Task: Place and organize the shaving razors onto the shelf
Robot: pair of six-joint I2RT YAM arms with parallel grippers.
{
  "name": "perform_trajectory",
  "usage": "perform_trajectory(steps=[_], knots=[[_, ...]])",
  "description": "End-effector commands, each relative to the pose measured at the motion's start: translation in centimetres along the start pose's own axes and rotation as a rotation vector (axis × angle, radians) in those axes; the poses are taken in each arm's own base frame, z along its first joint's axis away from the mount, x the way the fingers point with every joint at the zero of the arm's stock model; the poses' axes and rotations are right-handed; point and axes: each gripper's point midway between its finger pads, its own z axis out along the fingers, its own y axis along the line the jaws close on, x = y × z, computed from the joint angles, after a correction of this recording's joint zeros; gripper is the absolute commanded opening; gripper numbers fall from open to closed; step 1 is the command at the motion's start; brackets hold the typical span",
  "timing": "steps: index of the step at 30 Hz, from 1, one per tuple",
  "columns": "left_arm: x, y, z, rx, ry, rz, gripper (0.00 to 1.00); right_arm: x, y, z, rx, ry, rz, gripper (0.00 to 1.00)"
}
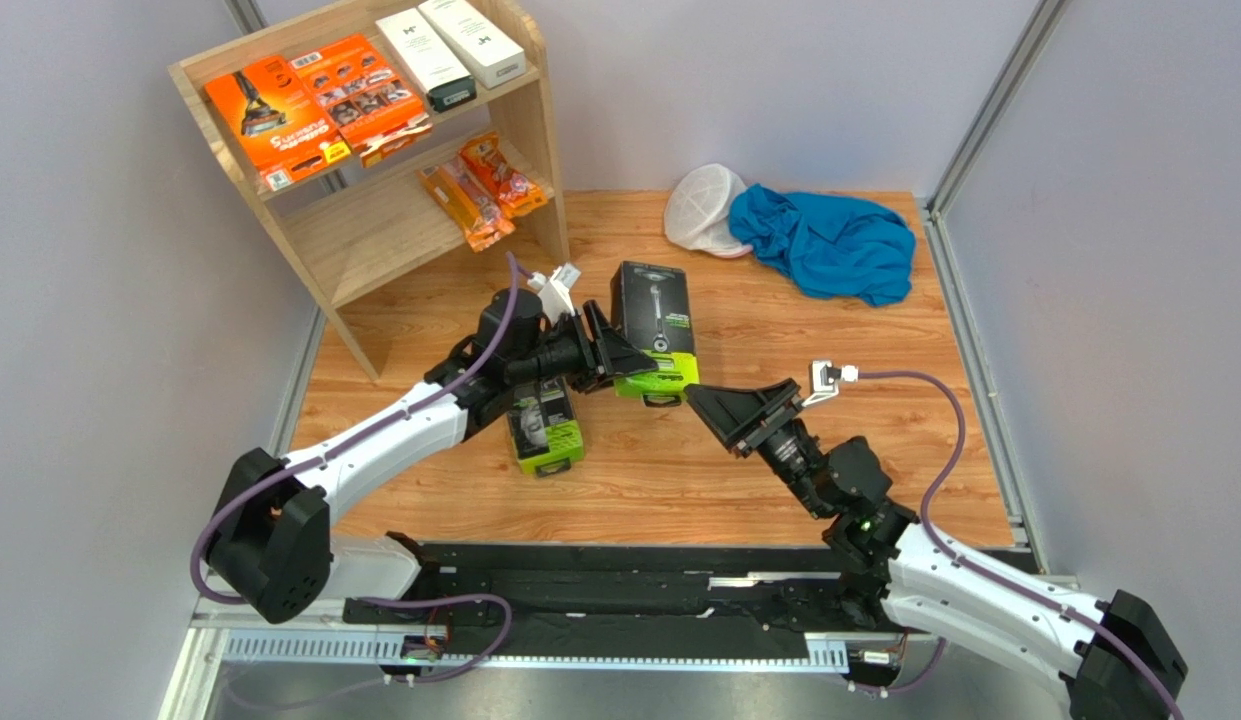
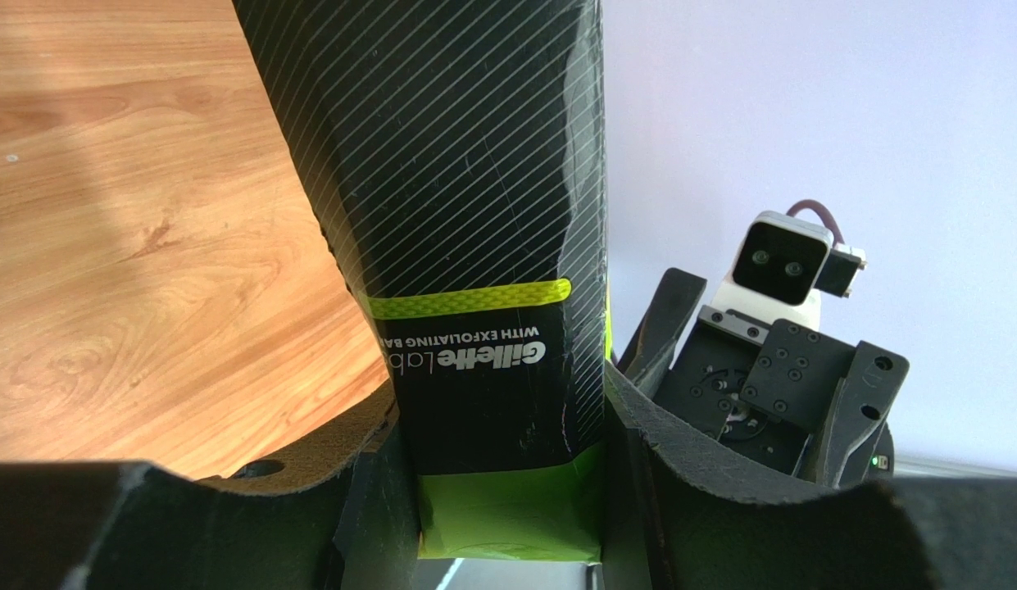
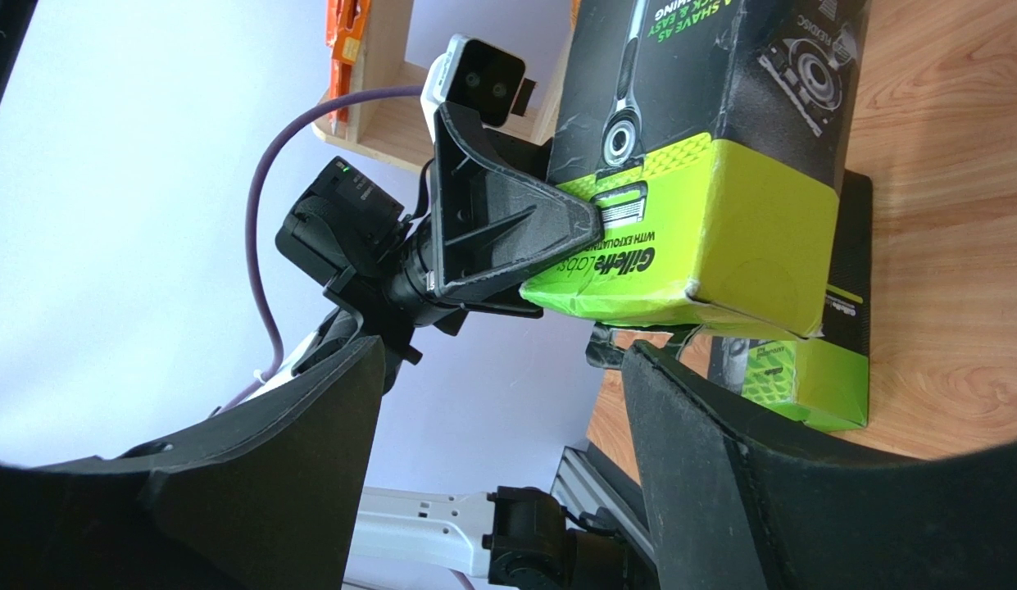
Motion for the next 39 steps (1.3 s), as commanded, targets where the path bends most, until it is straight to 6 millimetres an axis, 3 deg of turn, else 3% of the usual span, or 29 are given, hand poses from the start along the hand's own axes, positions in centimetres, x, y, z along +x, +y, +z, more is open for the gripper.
perform_trajectory(steps=[1, 9, 15, 22, 26, 39], knots=[[-2.2, -6.3, -1.9, 0.18, -0.071, 0.124, 0.0, 0.2, -0.9, -0.1, 0.034, 0.001, 0.025, 0.74], [-2.9, -7.8, -2.7, 0.202, -0.084, 0.149, 0.0, 0.9, -1.9, 0.2, 0.058, 0.023, 0.055, 0.75], [-2.3, -9.1, -3.3, 0.236, -0.041, 0.15, 0.0, 0.9, -1.9, 0.7, 0.05, 0.018, 0.062, 0.75], [-1.2, -8.7, -3.9, 0.233, -0.01, 0.149, 0.0, 0.2, 0.0, 1.6, -0.008, -0.011, 0.036, 0.75], [-0.7, -8.3, -4.0, 0.235, -0.001, 0.143, 0.0, 0.2, 0.0, 2.1, -0.015, -0.02, 0.039, 0.75], [0.4, -6.8, -3.3, 0.225, 0.022, 0.108, 0.0, -0.3, 2.0, 1.9, -0.104, -0.038, 0.027, 0.74]])
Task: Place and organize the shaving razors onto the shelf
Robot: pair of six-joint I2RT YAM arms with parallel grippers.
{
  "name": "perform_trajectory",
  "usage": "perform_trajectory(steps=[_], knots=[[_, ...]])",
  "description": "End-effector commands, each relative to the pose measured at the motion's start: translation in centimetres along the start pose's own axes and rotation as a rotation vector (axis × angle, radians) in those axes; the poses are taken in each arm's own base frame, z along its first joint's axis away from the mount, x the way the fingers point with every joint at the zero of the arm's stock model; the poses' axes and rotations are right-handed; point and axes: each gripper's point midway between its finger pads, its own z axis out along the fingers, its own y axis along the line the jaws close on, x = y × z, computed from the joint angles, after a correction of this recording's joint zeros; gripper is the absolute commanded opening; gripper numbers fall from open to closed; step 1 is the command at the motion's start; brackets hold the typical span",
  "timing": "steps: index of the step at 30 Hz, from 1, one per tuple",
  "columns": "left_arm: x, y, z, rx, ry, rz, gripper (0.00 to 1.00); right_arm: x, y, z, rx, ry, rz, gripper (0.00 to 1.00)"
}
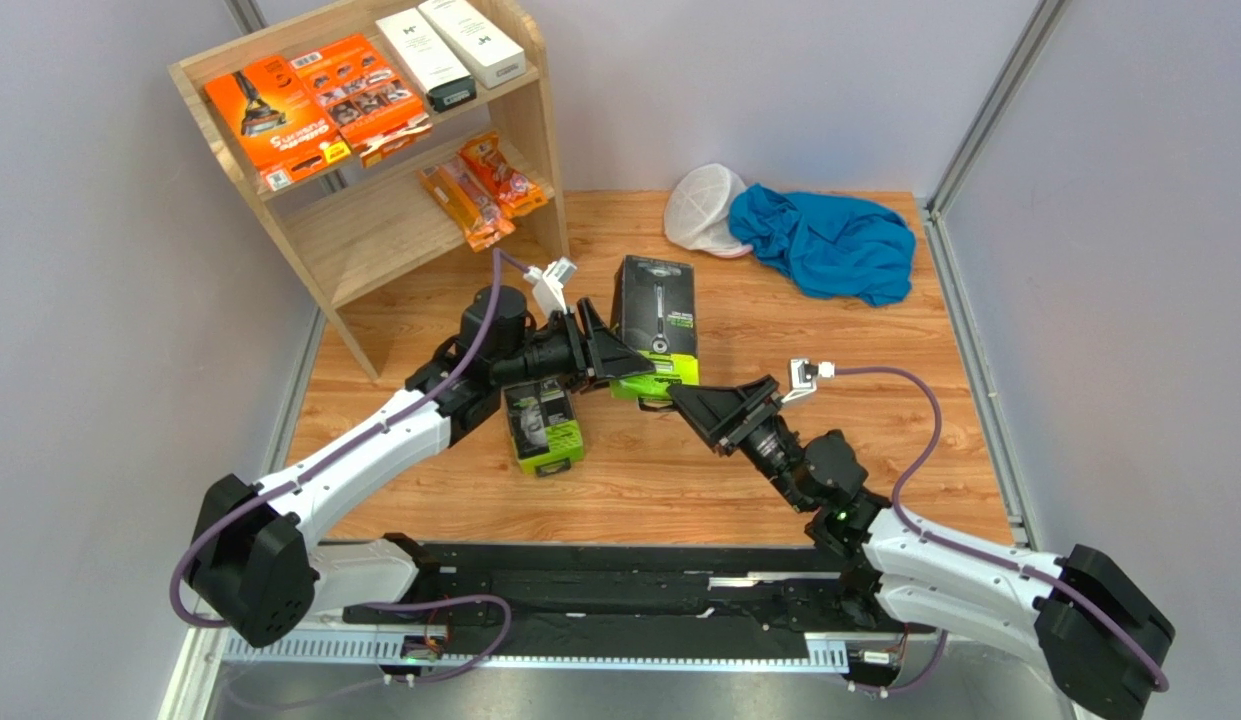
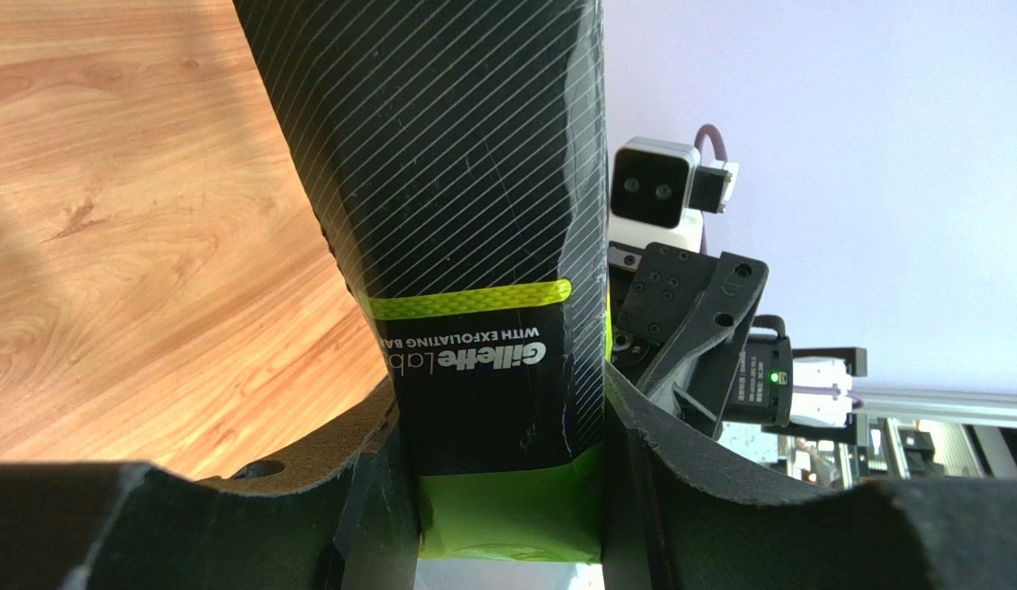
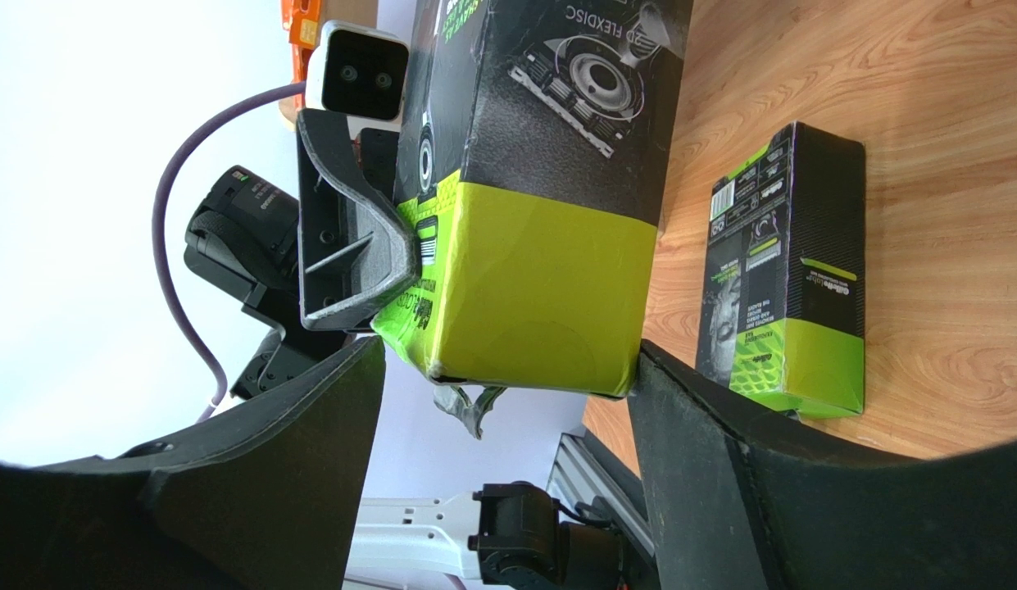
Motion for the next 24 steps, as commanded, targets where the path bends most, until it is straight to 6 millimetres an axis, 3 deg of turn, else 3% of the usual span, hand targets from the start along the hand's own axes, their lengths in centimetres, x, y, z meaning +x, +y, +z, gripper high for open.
perform_trajectory(steps=[1, 12, 20, 22, 24], knots=[[-0.6, -3.7, -0.7, 0.143, -0.028, 0.082, 0.0, -1.6, 4.1, 0.1, -0.126, -0.062, -0.01, 0.74], [0.6, -3.6, -0.6, 0.146, 0.0, 0.089, 0.0, -1.3, 3.9, 0.7, -0.113, -0.051, 0.019, 0.65], [2.3, -2.6, -1.3, 0.125, 0.02, 0.093, 0.0, -2.2, 3.3, 0.4, -0.1, -0.1, 0.069, 0.68], [2.3, -2.1, -1.5, 0.106, 0.01, 0.09, 0.0, -2.0, 3.6, 0.5, -0.109, -0.088, 0.058, 0.65], [2.4, -1.9, -1.6, 0.104, 0.002, 0.092, 0.0, -1.8, 3.8, 0.7, -0.112, -0.077, 0.054, 0.52]])
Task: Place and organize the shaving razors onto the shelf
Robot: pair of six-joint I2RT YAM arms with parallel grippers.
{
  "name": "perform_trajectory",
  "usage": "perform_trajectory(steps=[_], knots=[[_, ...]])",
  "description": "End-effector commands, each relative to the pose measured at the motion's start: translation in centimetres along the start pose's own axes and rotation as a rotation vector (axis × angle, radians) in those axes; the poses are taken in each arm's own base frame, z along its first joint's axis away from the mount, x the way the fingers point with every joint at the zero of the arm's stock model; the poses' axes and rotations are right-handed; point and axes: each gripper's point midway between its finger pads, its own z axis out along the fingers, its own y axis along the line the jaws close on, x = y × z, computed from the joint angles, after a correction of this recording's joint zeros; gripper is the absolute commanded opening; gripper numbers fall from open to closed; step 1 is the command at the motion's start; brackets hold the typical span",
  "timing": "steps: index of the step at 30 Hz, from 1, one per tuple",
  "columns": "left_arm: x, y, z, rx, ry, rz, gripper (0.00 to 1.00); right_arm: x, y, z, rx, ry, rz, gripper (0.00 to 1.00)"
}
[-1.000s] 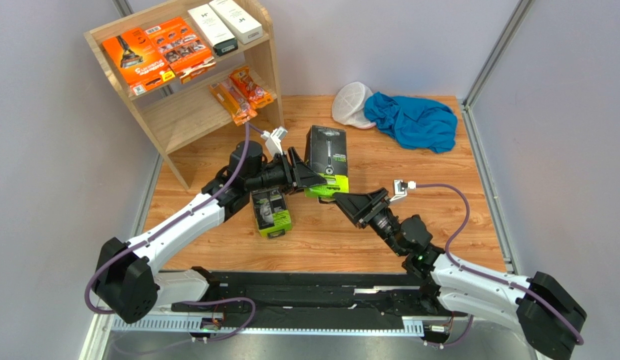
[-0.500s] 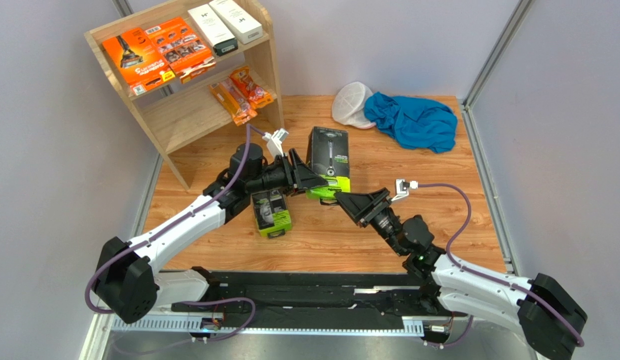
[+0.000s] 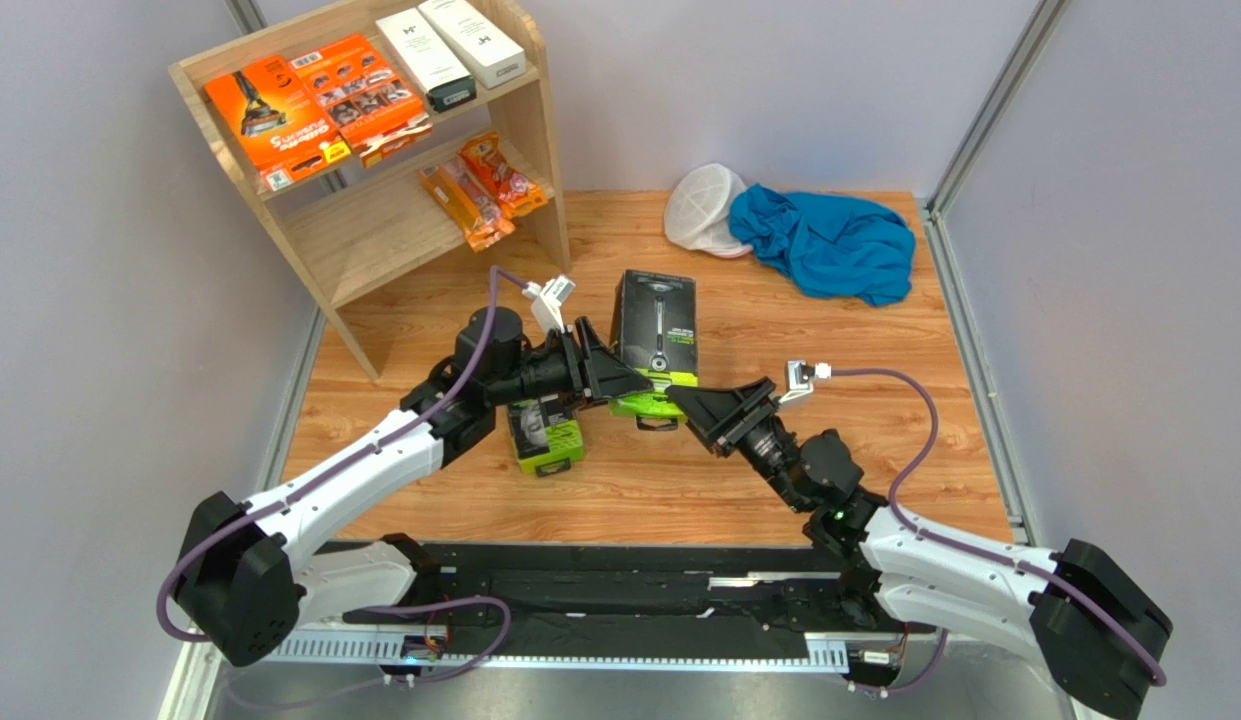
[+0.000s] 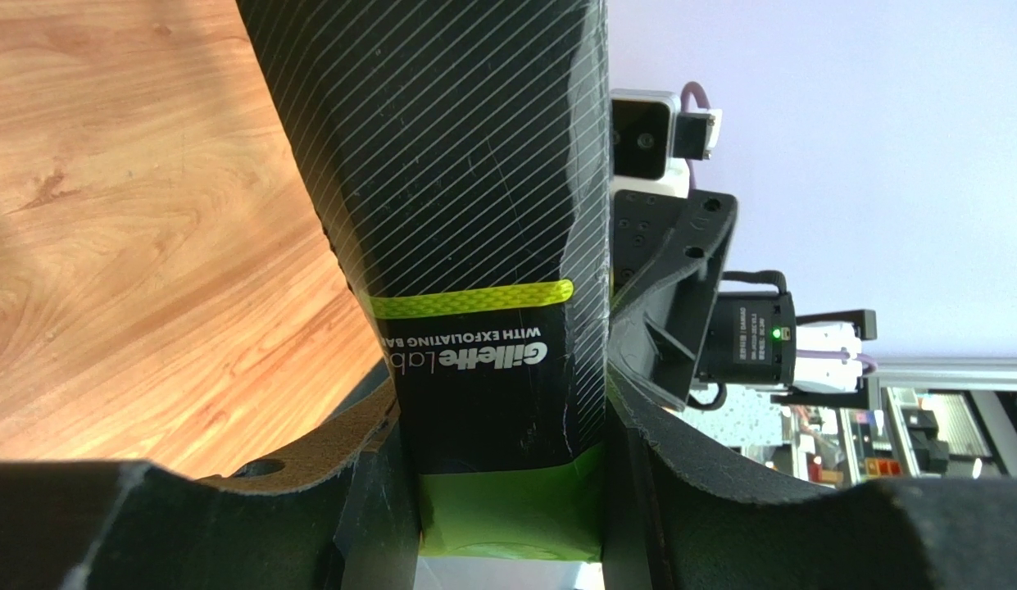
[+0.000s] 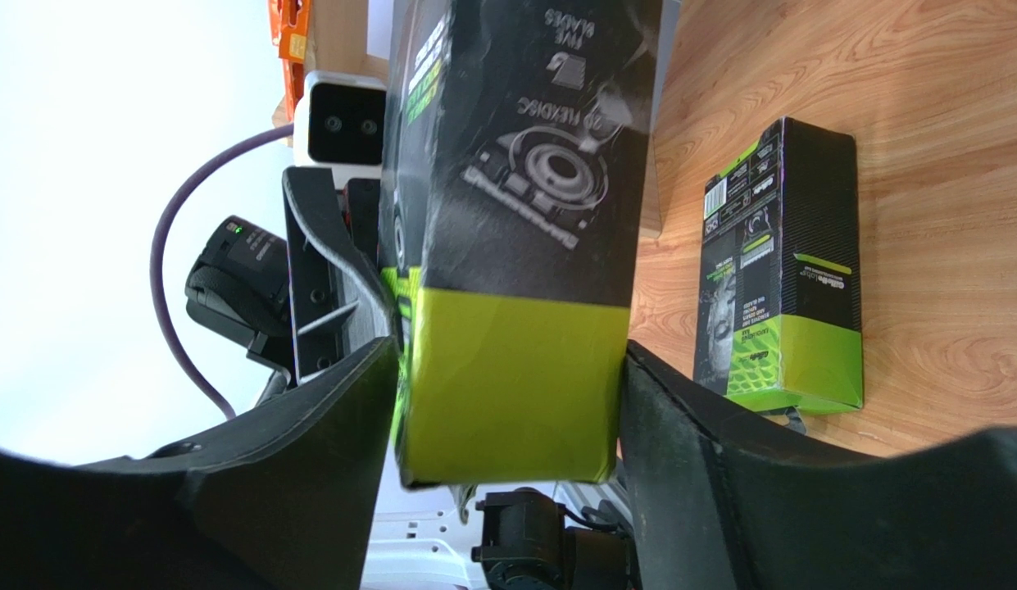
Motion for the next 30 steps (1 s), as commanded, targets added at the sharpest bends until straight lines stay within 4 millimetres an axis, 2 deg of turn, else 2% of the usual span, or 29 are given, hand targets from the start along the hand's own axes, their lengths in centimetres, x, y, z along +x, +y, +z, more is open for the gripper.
perform_trajectory(steps=[1, 4, 6, 9, 10, 11, 12, 13, 14, 15, 16, 17, 18, 20, 21, 23, 24, 26, 27, 28, 30], knots=[[0.4, -2.0, -0.9, 0.074, -0.001, 0.078, 0.0, -1.4, 4.6, 0.4, -0.146, -0.056, 0.022, 0.47], [-0.1, -1.7, -1.1, 0.04, -0.029, 0.087, 0.0, -1.0, 5.0, 0.6, -0.155, -0.034, 0.024, 0.39], [-0.6, -1.8, -1.2, 0.027, -0.052, 0.097, 0.0, -0.8, 5.1, 0.7, -0.155, -0.02, 0.022, 0.27], [-1.5, -2.2, -1.4, -0.008, -0.067, 0.147, 0.11, -0.5, 5.1, 0.8, -0.151, -0.005, 0.015, 0.24], [-1.2, -1.3, -1.6, -0.061, -0.05, 0.141, 0.23, -0.6, 5.2, 0.8, -0.151, -0.006, 0.016, 0.23], [-1.7, -1.8, -1.9, -0.072, -0.063, 0.168, 0.33, -0.6, 5.1, 0.7, -0.147, -0.004, 0.011, 0.21], [-1.8, -0.6, -2.4, -0.144, -0.067, 0.193, 0.46, -0.4, 4.4, 0.7, -0.114, 0.001, 0.004, 0.2], [-2.1, -0.2, -2.8, -0.181, -0.076, 0.208, 0.64, -0.6, 4.5, 0.5, -0.108, -0.002, 0.002, 0.19], [-2.9, -0.8, -3.6, -0.196, -0.102, 0.261, 0.69, -0.7, 4.4, 0.5, -0.094, -0.003, -0.003, 0.17], [-3.0, 0.2, -4.3, -0.266, -0.108, 0.263, 0.74, -0.4, 3.1, 0.4, -0.034, 0.009, -0.017, 0.15], [-3.2, 0.2, -4.9, -0.282, -0.115, 0.285, 0.83, -0.6, 3.1, 0.2, -0.022, 0.004, -0.018, 0.15], [-4.2, -0.1, -5.7, -0.293, -0.134, 0.32, 0.86, -0.6, 2.7, 0.1, -0.002, 0.01, -0.023, 0.12], [-3.8, 0.9, -6.6, -0.345, -0.108, 0.307, 0.89, -0.5, 1.9, 0.0, 0.039, 0.019, -0.031, 0.11], [-5.1, 1.2, -8.0, -0.384, -0.123, 0.334, 0.92, -0.6, 1.9, -0.2, 0.044, 0.025, -0.037, 0.08], [-4.8, 1.8, -8.8, -0.416, -0.1, 0.319, 0.92, -0.5, 1.4, -0.3, 0.074, 0.035, -0.056, 0.08], [-6.0, 2.1, -10.4, -0.448, -0.127, 0.321, 0.93, -0.2, 1.6, -0.2, 0.083, 0.059, -0.083, 0.05], [-5.9, 2.3, -11.2, -0.461, -0.121, 0.305, 0.93, -0.2, 2.0, -0.1, 0.091, 0.074, -0.103, 0.04], [-7.2, 1.4, -13.1, -0.463, -0.178, 0.322, 0.93, 0.5, 2.0, 0.2, 0.107, 0.125, -0.172, 0.02], [-7.1, 1.3, -13.9, -0.472, -0.18, 0.318, 0.93, 0.9, 1.5, 0.5, 0.134, 0.153, -0.2, 0.02], [-7.7, 0.1, -14.8, -0.465, -0.21, 0.338, 0.93, 1.2, 2.7, 0.9, 0.11, 0.184, -0.239, 0.01], [-8.4, -0.3, -16.5, -0.5, -0.242, 0.339, 0.94, 2.1, 2.5, 1.6, 0.122, 0.237, -0.267, 0.0]])
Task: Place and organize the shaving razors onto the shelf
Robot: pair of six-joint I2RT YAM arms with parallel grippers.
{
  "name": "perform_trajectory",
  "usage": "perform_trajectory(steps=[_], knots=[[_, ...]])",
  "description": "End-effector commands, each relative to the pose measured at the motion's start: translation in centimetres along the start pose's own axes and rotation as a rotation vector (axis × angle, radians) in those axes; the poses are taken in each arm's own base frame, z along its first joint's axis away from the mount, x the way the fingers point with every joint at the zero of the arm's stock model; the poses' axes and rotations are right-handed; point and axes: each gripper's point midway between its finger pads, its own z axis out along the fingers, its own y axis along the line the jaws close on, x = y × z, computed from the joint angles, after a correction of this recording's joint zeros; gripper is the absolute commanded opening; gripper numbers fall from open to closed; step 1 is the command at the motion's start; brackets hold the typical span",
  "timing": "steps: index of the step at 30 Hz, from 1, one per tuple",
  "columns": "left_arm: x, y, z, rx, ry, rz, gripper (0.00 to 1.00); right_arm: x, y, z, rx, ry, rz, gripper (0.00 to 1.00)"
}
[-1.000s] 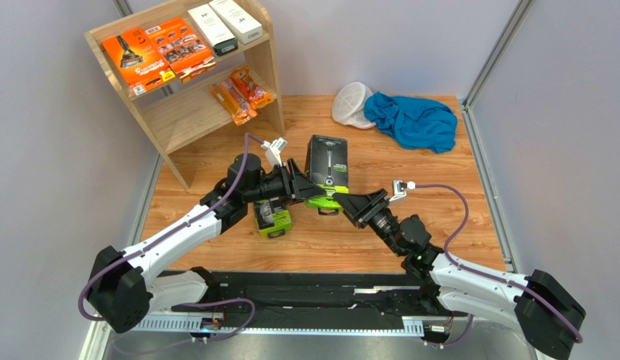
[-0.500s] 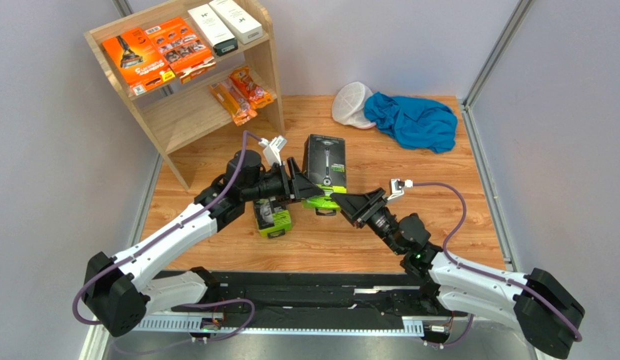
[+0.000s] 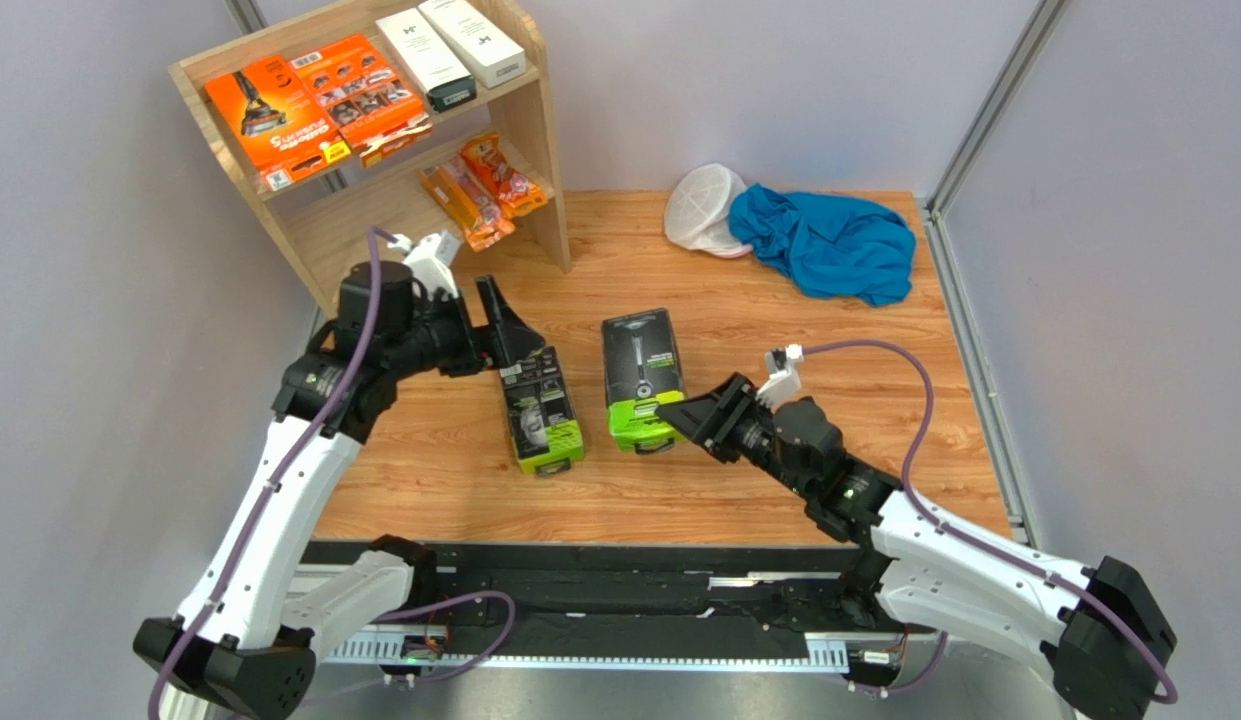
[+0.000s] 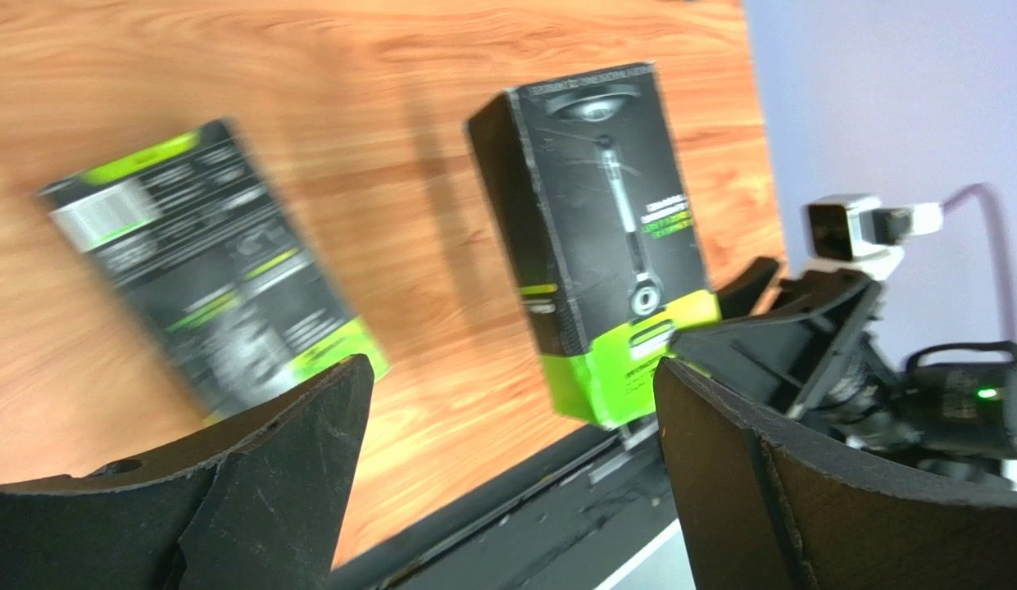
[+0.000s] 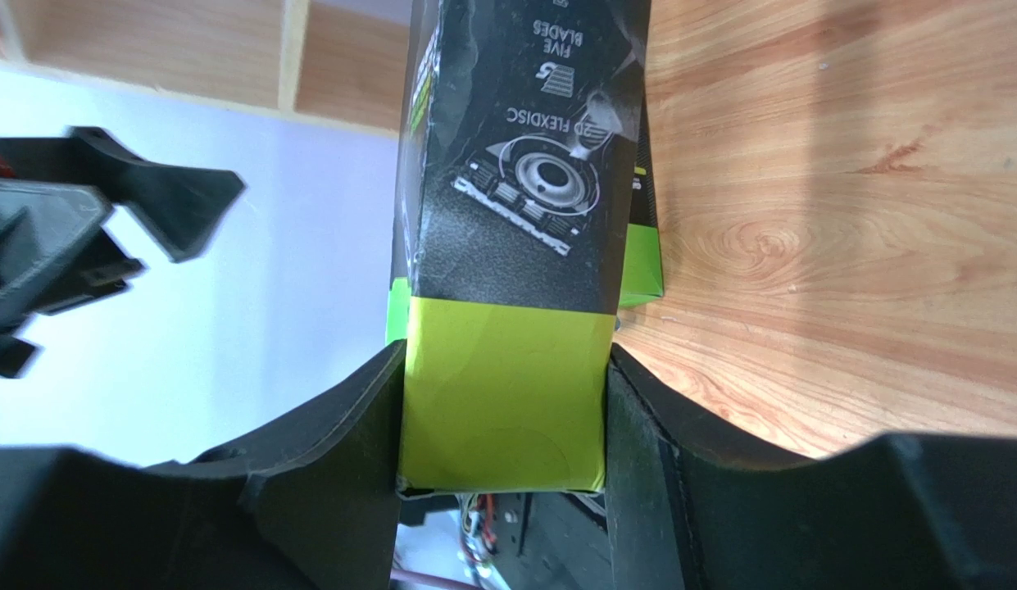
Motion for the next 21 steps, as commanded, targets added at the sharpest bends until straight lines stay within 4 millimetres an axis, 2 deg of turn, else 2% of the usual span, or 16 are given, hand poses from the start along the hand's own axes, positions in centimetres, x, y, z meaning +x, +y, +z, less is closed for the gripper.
perform_trajectory(steps=[1, 2, 3, 4, 5, 6, 8, 10, 11, 12, 14, 18, 20, 21], knots=[[-2.9, -1.1, -5.4, -0.008, -0.089, 0.081, 0.94, -1.1, 8.4, 0.4, -0.211, 0.042, -0.137, 0.0], [-3.1, -1.2, -6.0, -0.013, -0.093, 0.079, 0.94, -1.1, 9.0, 0.6, -0.231, 0.05, -0.144, 0.0], [-3.5, -1.4, -6.5, -0.015, -0.108, 0.083, 0.94, -0.5, 8.7, 1.5, -0.217, 0.077, -0.149, 0.0], [-4.5, -2.0, -7.7, -0.015, -0.151, 0.093, 0.94, -0.3, 9.9, 1.7, -0.249, 0.1, -0.159, 0.0], [-4.8, -1.8, -8.4, -0.045, -0.172, 0.091, 0.94, -0.2, 10.5, 2.0, -0.272, 0.109, -0.161, 0.0], [-5.2, -1.8, -9.0, -0.064, -0.2, 0.094, 0.94, 0.3, 10.2, 2.9, -0.262, 0.133, -0.161, 0.0], [-6.2, -2.0, -10.8, -0.088, -0.278, 0.118, 0.94, 0.6, 11.4, 3.3, -0.298, 0.162, -0.158, 0.0], [-6.7, -2.2, -11.8, -0.103, -0.309, 0.139, 0.95, 1.3, 11.3, 4.2, -0.303, 0.196, -0.157, 0.01], [-6.5, -1.9, -12.1, -0.123, -0.299, 0.138, 0.95, 1.1, 12.4, 4.4, -0.331, 0.192, -0.158, 0.01], [-6.6, -2.0, -12.2, -0.129, -0.296, 0.14, 0.95, 1.6, 12.2, 5.1, -0.325, 0.214, -0.16, 0.01], [-7.0, -2.2, -12.8, -0.14, -0.305, 0.154, 0.95, 1.7, 13.0, 5.8, -0.343, 0.228, -0.168, 0.0], [-7.7, -2.7, -14.0, -0.151, -0.335, 0.17, 0.96, 1.7, 16.3, 8.4, -0.404, 0.27, -0.189, 0.0], [-8.0, -2.9, -14.5, -0.153, -0.342, 0.176, 0.96, 2.1, 17.9, 9.2, -0.452, 0.295, -0.19, 0.0], [-8.0, -3.0, -14.5, -0.151, -0.34, 0.178, 0.96, 2.5, 17.7, 10.3, -0.448, 0.311, -0.186, 0.0]])
